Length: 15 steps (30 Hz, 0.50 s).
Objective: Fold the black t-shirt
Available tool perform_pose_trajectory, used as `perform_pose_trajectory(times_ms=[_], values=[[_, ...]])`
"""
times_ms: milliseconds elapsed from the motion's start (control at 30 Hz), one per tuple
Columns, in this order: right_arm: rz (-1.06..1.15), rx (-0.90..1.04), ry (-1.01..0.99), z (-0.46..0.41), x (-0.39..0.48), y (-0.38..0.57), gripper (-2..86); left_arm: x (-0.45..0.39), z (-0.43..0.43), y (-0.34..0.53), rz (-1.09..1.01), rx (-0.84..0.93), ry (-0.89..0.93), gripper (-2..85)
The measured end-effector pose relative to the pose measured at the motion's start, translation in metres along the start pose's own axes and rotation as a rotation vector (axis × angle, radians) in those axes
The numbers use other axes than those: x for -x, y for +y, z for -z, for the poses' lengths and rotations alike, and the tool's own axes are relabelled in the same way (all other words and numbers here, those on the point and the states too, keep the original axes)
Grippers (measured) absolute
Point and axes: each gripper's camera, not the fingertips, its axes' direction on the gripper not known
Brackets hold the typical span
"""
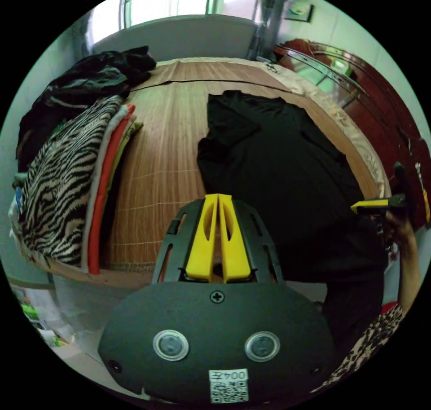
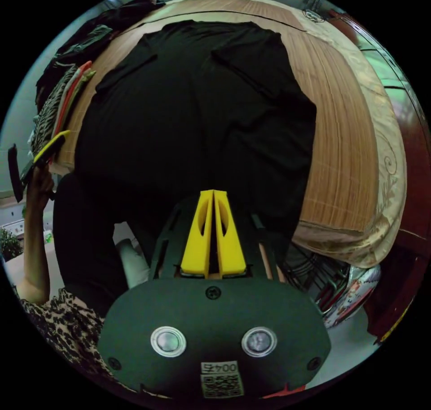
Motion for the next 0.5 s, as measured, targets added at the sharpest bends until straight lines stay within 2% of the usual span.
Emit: perform_pose_trajectory(times_ms=[200, 500], values=[[0.026, -0.034, 0.022, 0.005, 0.002, 0.001, -0.8, -0.025, -0.034, -0.013, -0.105, 0.210, 0.029, 0.2], [0.124, -0.164, 0.262, 0.007, 0.034, 0.020, -0.8, -0.036, -0.032, -0.012, -0.051, 0.212, 0.104, 0.2]])
